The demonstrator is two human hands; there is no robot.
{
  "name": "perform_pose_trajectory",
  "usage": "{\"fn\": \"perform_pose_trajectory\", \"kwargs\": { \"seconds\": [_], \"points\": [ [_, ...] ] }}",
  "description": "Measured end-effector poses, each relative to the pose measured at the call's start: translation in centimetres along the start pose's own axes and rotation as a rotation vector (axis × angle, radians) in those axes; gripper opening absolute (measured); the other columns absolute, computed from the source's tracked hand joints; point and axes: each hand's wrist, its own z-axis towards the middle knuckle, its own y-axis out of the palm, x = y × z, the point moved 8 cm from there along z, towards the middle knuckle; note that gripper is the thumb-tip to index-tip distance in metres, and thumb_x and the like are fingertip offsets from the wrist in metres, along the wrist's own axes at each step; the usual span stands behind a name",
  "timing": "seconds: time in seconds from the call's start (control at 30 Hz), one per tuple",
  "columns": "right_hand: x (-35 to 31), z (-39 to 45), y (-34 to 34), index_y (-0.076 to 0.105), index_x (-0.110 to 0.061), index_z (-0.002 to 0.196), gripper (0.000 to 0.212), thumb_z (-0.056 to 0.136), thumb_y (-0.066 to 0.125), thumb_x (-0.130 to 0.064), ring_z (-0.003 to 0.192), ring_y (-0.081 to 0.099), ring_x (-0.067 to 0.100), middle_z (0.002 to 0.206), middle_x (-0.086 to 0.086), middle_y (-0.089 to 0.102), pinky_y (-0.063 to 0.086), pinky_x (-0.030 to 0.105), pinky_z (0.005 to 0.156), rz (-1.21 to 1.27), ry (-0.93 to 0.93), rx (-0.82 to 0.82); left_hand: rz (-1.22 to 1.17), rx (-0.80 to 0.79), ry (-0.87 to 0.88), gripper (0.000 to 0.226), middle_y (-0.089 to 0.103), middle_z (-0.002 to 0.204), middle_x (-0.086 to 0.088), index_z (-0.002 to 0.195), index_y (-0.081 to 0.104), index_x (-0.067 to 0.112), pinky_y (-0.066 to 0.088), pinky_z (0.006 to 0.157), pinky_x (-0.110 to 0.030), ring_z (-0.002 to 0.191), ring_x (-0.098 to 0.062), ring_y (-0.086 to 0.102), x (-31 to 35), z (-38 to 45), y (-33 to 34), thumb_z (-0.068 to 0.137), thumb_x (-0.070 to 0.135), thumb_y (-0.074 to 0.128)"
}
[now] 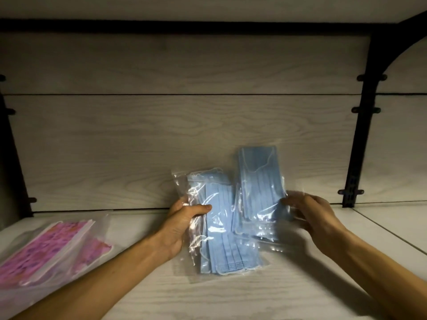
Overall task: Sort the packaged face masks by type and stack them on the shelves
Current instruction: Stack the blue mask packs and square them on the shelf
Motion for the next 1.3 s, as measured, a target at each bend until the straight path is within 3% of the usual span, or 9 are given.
{"fn": "perform_pose_trajectory", "kwargs": {
  "seconds": [0.17,0.3,0.43,0.57,0.7,0.87,0.97,1.13,1.3],
  "points": [
    [-0.3,1.0,-1.5,0.073,-0.004,0.092,0.011,0.085,0.066,-0.009,0.061,0.046,0.018,0.062,0.002,0.055,0.042,0.035,0.064,0.127,0.026,0.111,-0.006,-0.113,-0.124,0.058,0.055,0.122,0.006,0.118,0.059,0.013,0.017,0.118,-0.047,0.125,-0.018,0.038,0.0,-0.7,0.6,0.064,0.027,0.078],
    [0.5,0.9,0.7,0.073,-0.005,0.085,0.011,0.083,0.070,-0.015,0.055,0.050,0.016,0.062,0.004,0.054,0.043,0.035,0.059,0.018,0.060,-0.077,0.047,-0.146,-0.136,0.054,0.055,0.122,0.003,0.111,0.060,0.015,0.031,0.108,-0.041,0.120,-0.017,0.046,0.1,-1.4,1.0,0.063,0.028,0.079],
    [1.1,0.1,3.4,0.059,-0.013,0.078,0.015,0.090,0.068,-0.013,0.055,0.038,0.013,0.066,0.002,0.042,0.033,0.028,0.050,0.111,0.064,-0.308,0.037,-0.209,-0.178,0.066,0.064,0.134,-0.007,0.132,0.059,0.013,0.049,0.100,-0.040,0.128,-0.025,0.056,-0.4,-1.8,1.6,0.073,0.026,0.084],
    [1.3,0.0,3.7,0.062,-0.008,0.096,0.013,0.090,0.072,-0.015,0.060,0.042,0.015,0.076,0.008,0.046,0.038,0.029,0.055,0.115,0.070,-0.319,-0.018,-0.264,-0.119,0.046,0.072,0.120,-0.020,0.127,0.067,0.008,0.061,0.084,-0.044,0.108,-0.037,0.071,-0.5,-2.1,2.9,0.082,0.011,0.078],
    [1.6,-0.3,4.0,0.064,-0.014,0.086,0.009,0.087,0.073,-0.014,0.052,0.039,0.011,0.065,0.001,0.044,0.037,0.023,0.045,0.082,0.136,-0.368,0.017,-0.255,-0.057,0.047,0.072,0.120,-0.020,0.129,0.065,0.009,0.057,0.095,-0.050,0.110,-0.038,0.070,-0.4,-2.1,3.3,0.083,0.008,0.077],
    [1.1,-0.1,2.5,0.073,-0.005,0.094,0.012,0.085,0.076,-0.012,0.066,0.054,0.023,0.074,0.011,0.060,0.049,0.038,0.066,-0.008,0.078,-0.174,0.032,-0.181,-0.155,0.035,0.077,0.107,-0.013,0.111,0.077,0.010,0.056,0.087,-0.039,0.094,-0.030,0.074,-0.7,-1.9,2.3,0.089,0.036,0.067],
    [0.3,-0.3,1.9,0.073,-0.008,0.088,0.002,0.087,0.073,-0.010,0.067,0.059,0.020,0.073,0.009,0.064,0.053,0.039,0.074,-0.014,0.017,-0.083,0.015,-0.158,-0.193,0.035,0.076,0.097,-0.013,0.107,0.077,0.010,0.055,0.081,-0.037,0.082,-0.026,0.074,-1.0,-1.4,2.0,0.095,0.035,0.054],
    [-0.5,-0.9,0.3,0.073,-0.009,0.095,0.006,0.093,0.068,-0.007,0.077,0.061,0.018,0.083,0.006,0.065,0.056,0.031,0.067,0.078,-0.038,0.038,0.057,-0.096,-0.192,0.040,0.072,0.119,-0.020,0.123,0.071,0.006,0.048,0.107,-0.051,0.118,-0.039,0.065,-1.0,-1.2,1.2,0.099,0.032,0.050],
    [-0.1,-1.8,-1.7,0.070,-0.010,0.099,0.009,0.094,0.065,-0.004,0.073,0.063,0.016,0.089,0.008,0.068,0.052,0.021,0.056,0.194,-0.043,0.230,-0.027,-0.104,-0.162,0.044,0.071,0.124,-0.017,0.128,0.068,0.012,0.043,0.111,-0.052,0.121,-0.037,0.064,-0.8,-0.9,1.6,0.101,0.038,0.045]
  ]
}}
